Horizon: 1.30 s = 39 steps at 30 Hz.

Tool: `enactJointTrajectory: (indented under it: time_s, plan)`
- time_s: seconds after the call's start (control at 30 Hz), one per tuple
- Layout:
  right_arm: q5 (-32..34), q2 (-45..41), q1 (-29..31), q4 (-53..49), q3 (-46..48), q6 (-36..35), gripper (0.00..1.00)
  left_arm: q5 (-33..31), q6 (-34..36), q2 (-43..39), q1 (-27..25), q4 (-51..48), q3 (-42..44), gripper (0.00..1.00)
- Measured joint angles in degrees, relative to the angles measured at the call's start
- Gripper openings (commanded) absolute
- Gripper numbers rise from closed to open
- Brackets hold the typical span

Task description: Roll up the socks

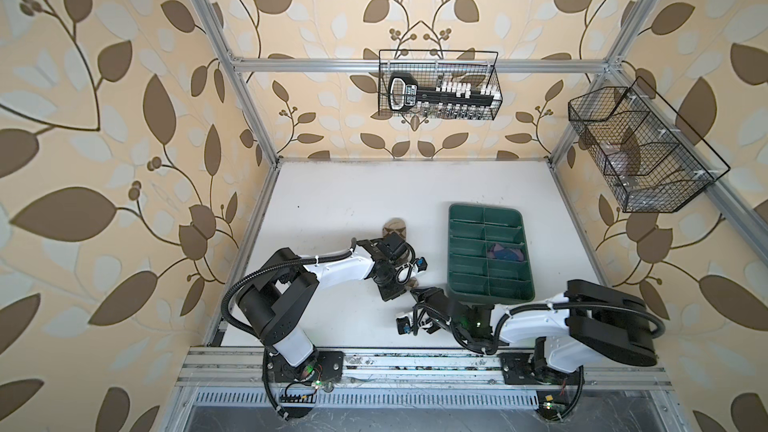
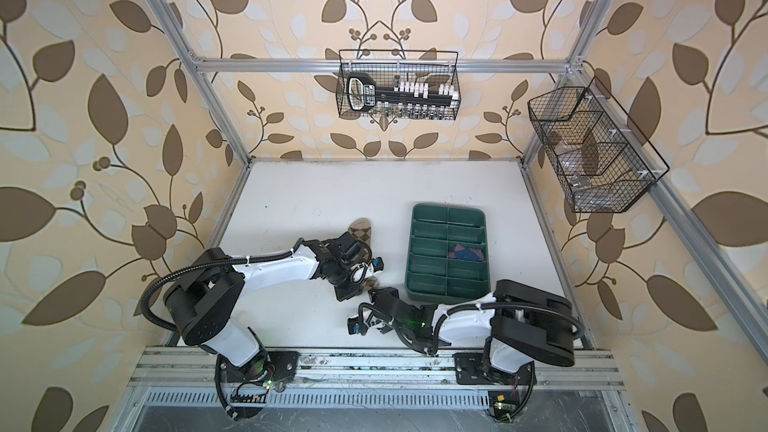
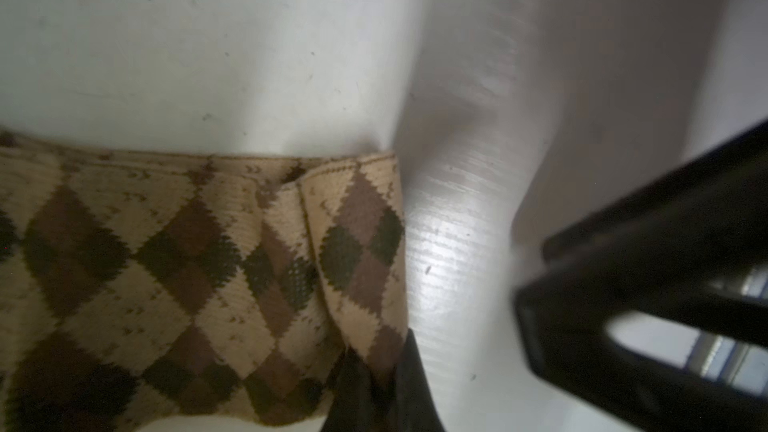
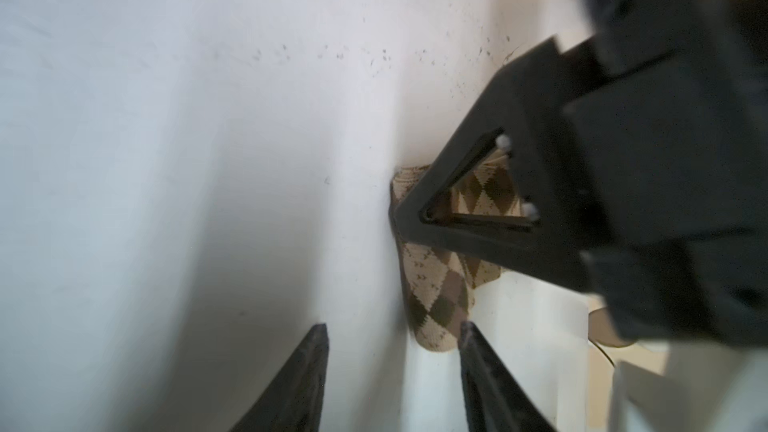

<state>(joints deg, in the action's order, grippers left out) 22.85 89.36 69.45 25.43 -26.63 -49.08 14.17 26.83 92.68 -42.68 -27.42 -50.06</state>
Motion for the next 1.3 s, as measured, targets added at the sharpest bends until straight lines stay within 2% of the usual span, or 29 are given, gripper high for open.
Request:
enactJointTrajectory:
  time_s: [0.17, 0.2, 0.33, 0.4, 0.47, 0.63, 0.7, 0.9, 1.0, 1.03, 1.17, 1.3]
  plan:
    - [2.89, 9.68, -2.29, 10.05, -4.33, -2.60, 0.50, 0.17, 0.26, 0.04, 0.02, 0.00, 0.00, 0.00]
    - [3.23, 10.97, -2.32, 11.56, -4.81, -2.91, 0.45, 0.20, 0.28, 0.07, 0.11, 0.11, 0.00, 0.00]
    - [3.78, 13.29, -2.16, 12.81, -5.05, -3.32, 0.10, 0.24, 0.22, 0.04, 0.39, 0.20, 0.04, 0.00]
    - [4.00, 13.31, -2.08, 12.28, -5.07, -3.32, 0.00, -0.09, -0.07, -0.04, 0.37, 0.35, 0.13, 0.00]
    - [3.96, 12.92, -2.08, 11.13, -5.25, -3.23, 0.00, -0.68, -0.48, -0.35, 0.33, 0.61, 0.35, 0.04]
    - [2.89, 10.29, -1.97, 3.06, -6.86, -1.77, 0.00, -4.31, -3.08, -2.49, -0.50, 0.35, 0.96, 0.39]
    - [2.19, 8.63, -1.97, -1.92, -7.61, -0.42, 0.00, -5.73, -3.72, -5.81, -0.39, 0.00, 2.16, 0.47]
    - [-2.45, 3.87, -2.60, -19.04, -11.41, 4.02, 0.00, -9.05, -4.96, -23.32, -0.35, -1.81, 4.22, 0.51]
    - [-7.04, 3.17, -3.74, -28.26, -15.17, 5.88, 0.00, -13.07, -5.46, -33.24, -0.37, -2.32, 5.33, 0.51]
    - [-9.03, 3.41, -4.42, -31.41, -16.92, 6.49, 0.00, -14.88, -5.60, -36.87, -0.37, -2.78, 5.77, 0.53]
    - [-18.67, 7.91, -8.39, -45.05, -27.08, 7.78, 0.00, -20.39, -4.15, -50.80, -0.37, -4.83, 6.27, 0.71]
    - [-30.75, 16.94, -13.40, -58.80, -40.89, 8.22, 0.00, -19.54, 0.44, -60.02, -0.35, -9.99, 4.24, 0.73]
